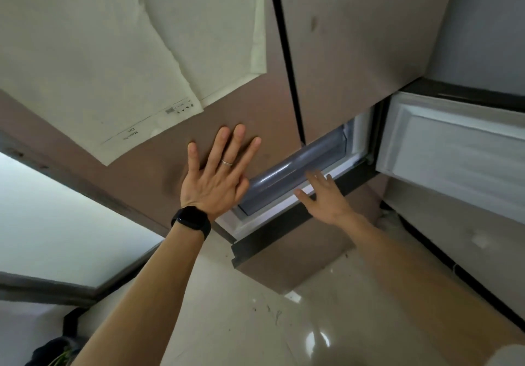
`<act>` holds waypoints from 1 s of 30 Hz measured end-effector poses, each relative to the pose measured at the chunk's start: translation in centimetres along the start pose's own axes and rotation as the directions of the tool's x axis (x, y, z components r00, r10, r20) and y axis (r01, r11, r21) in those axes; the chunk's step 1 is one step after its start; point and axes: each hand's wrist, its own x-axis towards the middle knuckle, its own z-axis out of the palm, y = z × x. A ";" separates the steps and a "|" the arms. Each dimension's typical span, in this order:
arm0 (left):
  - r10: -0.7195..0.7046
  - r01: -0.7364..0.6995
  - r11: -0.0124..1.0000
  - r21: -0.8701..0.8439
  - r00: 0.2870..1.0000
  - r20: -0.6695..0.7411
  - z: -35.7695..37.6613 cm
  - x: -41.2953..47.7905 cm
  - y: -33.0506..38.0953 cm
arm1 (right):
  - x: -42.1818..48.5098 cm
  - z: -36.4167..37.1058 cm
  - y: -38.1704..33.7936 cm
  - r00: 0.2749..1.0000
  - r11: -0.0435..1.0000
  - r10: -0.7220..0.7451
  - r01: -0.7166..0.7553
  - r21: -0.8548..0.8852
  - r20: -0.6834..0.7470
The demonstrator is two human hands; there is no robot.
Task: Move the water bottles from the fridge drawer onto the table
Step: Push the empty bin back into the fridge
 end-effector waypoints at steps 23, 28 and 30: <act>-0.103 0.126 0.941 -0.315 0.991 0.089 -1.1 0.1 0.6 | -14.1 -28.0 12.7 0.719 0.576 0.517 -0.694 -0.433 -0.465; -0.126 0.154 0.930 -0.334 0.987 0.104 -1.6 0.1 0.7 | -15.3 -27.5 11.1 0.741 0.600 0.515 -0.670 -0.437 -0.430; -0.131 0.165 0.927 -0.336 0.984 0.122 -1.7 0.1 0.7 | -16.3 -26.8 10.7 0.755 0.610 0.495 -0.655 -0.446 -0.430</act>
